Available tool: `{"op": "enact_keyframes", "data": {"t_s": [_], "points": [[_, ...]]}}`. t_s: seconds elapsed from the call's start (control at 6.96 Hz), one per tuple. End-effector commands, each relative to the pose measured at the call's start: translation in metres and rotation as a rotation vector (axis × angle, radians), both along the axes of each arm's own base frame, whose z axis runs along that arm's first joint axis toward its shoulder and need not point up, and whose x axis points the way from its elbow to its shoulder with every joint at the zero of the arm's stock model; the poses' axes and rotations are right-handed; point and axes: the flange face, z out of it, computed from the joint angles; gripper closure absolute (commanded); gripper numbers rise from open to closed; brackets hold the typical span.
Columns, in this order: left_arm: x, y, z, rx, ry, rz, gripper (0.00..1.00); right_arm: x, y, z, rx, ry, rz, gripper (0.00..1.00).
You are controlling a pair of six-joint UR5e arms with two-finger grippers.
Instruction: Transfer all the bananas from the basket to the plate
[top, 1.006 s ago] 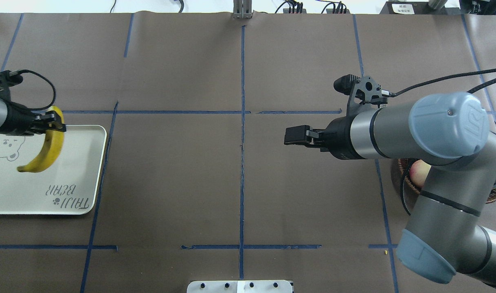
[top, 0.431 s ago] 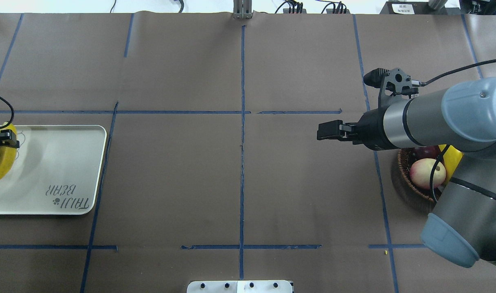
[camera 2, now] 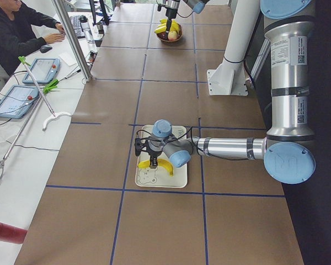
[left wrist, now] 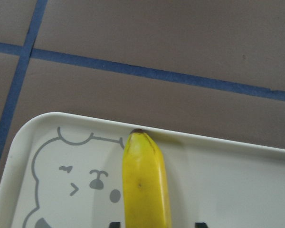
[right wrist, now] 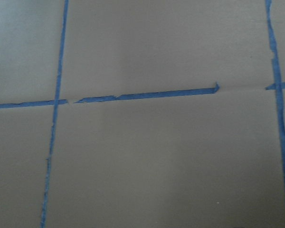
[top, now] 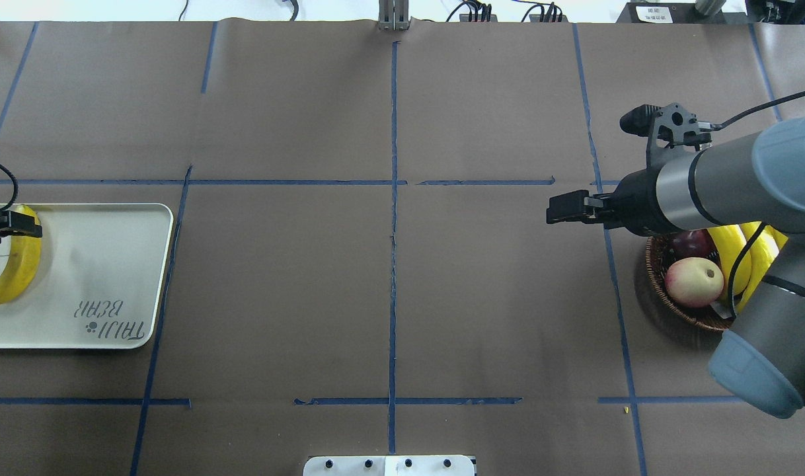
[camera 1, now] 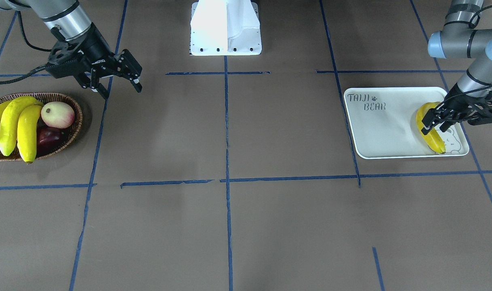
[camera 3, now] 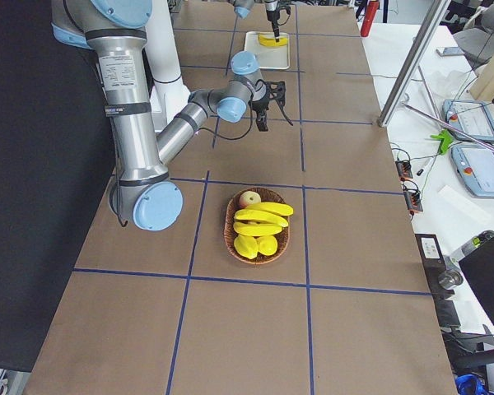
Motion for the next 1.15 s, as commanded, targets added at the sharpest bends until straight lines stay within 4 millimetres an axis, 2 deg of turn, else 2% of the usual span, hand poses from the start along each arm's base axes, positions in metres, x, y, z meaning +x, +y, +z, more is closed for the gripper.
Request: {"op": "enact_keyframes", "data": {"t_s": [0.0, 0.14, 0.43, 0.57, 0.72, 1.01], "points": [[-0.009, -0.008, -0.034, -0.007, 0.109, 0.034, 0.01, 0.039, 0.004, 0.045, 0.024, 0.076, -0.053, 0.00], [-0.020, -0.018, -0.067, -0.041, 0.197, 0.031, 0.01, 0.054, 0.016, 0.071, 0.030, 0.123, -0.080, 0.00], [-0.013, -0.040, -0.121, -0.083, 0.291, -0.020, 0.01, 0.085, 0.038, 0.110, 0.053, 0.190, -0.118, 0.00], [-0.007, -0.047, -0.136, -0.109, 0.318, -0.045, 0.01, 0.101, 0.048, 0.134, 0.047, 0.203, -0.117, 0.00], [-0.004, -0.049, -0.141, -0.112, 0.325, -0.048, 0.01, 0.118, 0.056, 0.163, 0.028, 0.208, -0.100, 0.00], [-0.001, -0.054, -0.147, -0.104, 0.331, -0.046, 0.01, 0.130, 0.053, 0.193, -0.022, 0.189, -0.092, 0.00]]}}
